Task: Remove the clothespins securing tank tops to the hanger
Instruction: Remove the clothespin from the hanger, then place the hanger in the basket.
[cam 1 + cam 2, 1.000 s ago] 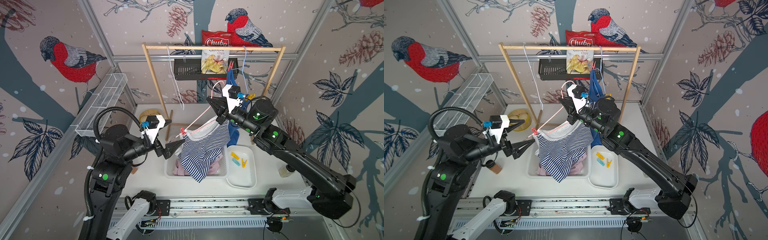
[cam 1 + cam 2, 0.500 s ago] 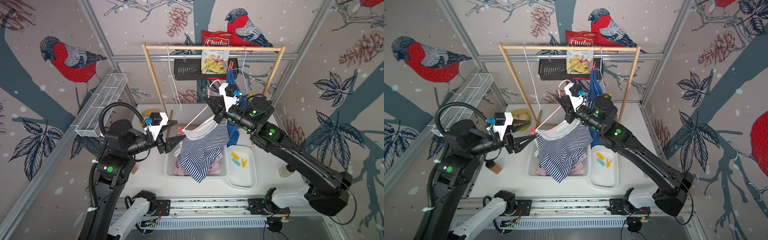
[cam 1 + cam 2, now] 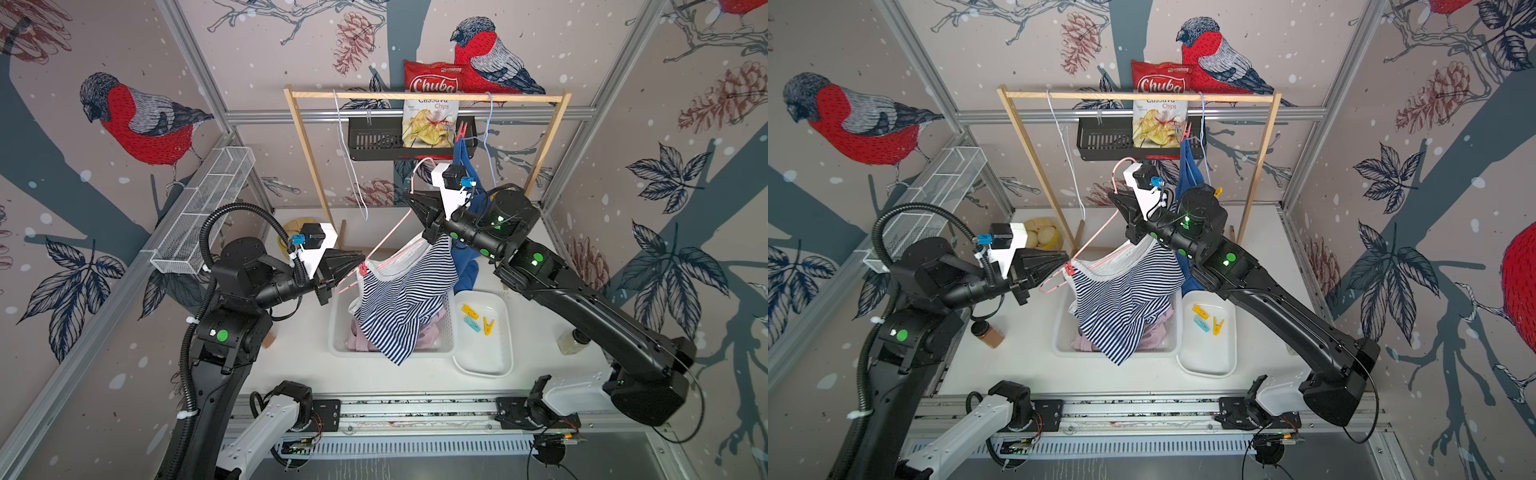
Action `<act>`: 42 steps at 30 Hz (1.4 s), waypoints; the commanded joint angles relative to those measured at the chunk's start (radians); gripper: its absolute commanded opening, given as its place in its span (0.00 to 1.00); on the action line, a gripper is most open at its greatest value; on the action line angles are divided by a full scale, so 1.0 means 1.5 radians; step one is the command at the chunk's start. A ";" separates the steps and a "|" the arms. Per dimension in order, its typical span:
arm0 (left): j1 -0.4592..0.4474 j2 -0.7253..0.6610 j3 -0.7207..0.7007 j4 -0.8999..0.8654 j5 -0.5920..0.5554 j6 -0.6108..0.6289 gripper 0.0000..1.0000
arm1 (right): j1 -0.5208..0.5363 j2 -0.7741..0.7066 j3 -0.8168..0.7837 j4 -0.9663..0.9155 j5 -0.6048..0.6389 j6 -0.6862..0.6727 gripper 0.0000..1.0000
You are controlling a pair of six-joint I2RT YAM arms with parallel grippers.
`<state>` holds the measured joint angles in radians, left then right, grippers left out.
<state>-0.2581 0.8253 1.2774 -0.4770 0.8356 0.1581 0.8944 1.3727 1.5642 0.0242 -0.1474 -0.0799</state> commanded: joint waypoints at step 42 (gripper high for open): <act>0.000 -0.067 -0.080 0.092 -0.145 -0.083 0.00 | 0.045 0.169 -0.077 -0.211 0.106 0.166 0.00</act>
<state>-0.2581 0.7216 1.1767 -0.3935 0.5362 0.0772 0.9691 1.6028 1.4578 -0.3138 0.0101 0.0982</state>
